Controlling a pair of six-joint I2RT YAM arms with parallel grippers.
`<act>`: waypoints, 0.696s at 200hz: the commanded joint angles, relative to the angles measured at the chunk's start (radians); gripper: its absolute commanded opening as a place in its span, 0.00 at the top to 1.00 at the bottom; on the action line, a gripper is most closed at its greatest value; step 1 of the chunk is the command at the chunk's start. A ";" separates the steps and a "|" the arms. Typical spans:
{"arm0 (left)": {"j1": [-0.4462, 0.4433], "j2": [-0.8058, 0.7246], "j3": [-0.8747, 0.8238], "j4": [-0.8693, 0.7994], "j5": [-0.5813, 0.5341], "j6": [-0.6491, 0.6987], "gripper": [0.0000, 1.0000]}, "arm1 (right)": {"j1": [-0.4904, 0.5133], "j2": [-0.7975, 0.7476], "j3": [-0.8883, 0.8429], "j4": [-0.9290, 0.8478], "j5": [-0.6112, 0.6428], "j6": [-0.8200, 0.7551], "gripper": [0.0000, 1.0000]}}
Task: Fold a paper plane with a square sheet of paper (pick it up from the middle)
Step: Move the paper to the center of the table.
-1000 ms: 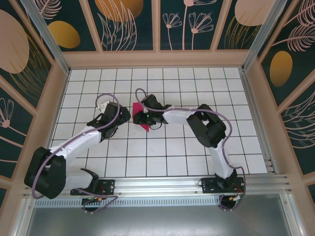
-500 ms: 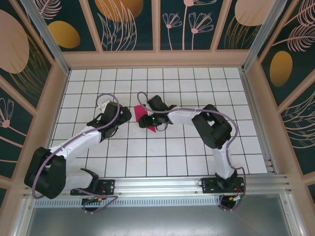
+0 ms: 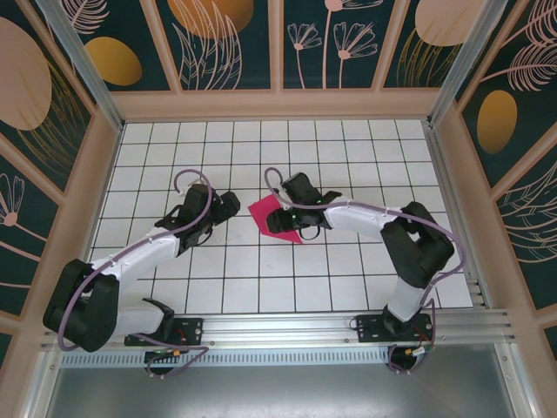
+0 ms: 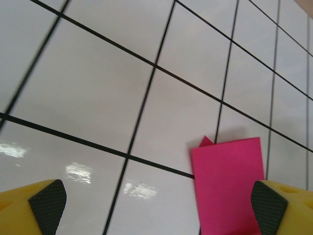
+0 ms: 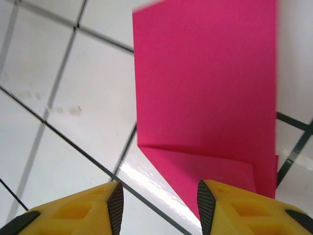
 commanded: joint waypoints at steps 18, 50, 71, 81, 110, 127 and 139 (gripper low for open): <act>0.006 0.016 -0.056 0.162 0.169 -0.088 0.03 | -0.011 -0.005 -0.055 0.098 0.068 0.225 0.54; 0.005 0.034 -0.078 0.206 0.233 -0.143 0.07 | -0.019 0.046 -0.048 0.106 0.037 0.236 0.55; 0.002 0.045 -0.104 0.260 0.272 -0.190 0.09 | -0.036 0.064 -0.064 0.133 0.024 0.245 0.55; -0.002 0.051 -0.113 0.281 0.291 -0.208 0.10 | -0.046 0.074 -0.070 0.141 0.013 0.249 0.55; -0.028 0.069 -0.115 0.310 0.324 -0.246 0.13 | -0.077 0.093 -0.102 0.184 -0.044 0.260 0.55; -0.053 0.086 -0.114 0.330 0.342 -0.274 0.15 | -0.101 0.097 -0.134 0.214 -0.093 0.277 0.55; -0.074 0.102 -0.112 0.353 0.356 -0.293 0.16 | -0.118 0.094 -0.157 0.238 -0.122 0.287 0.56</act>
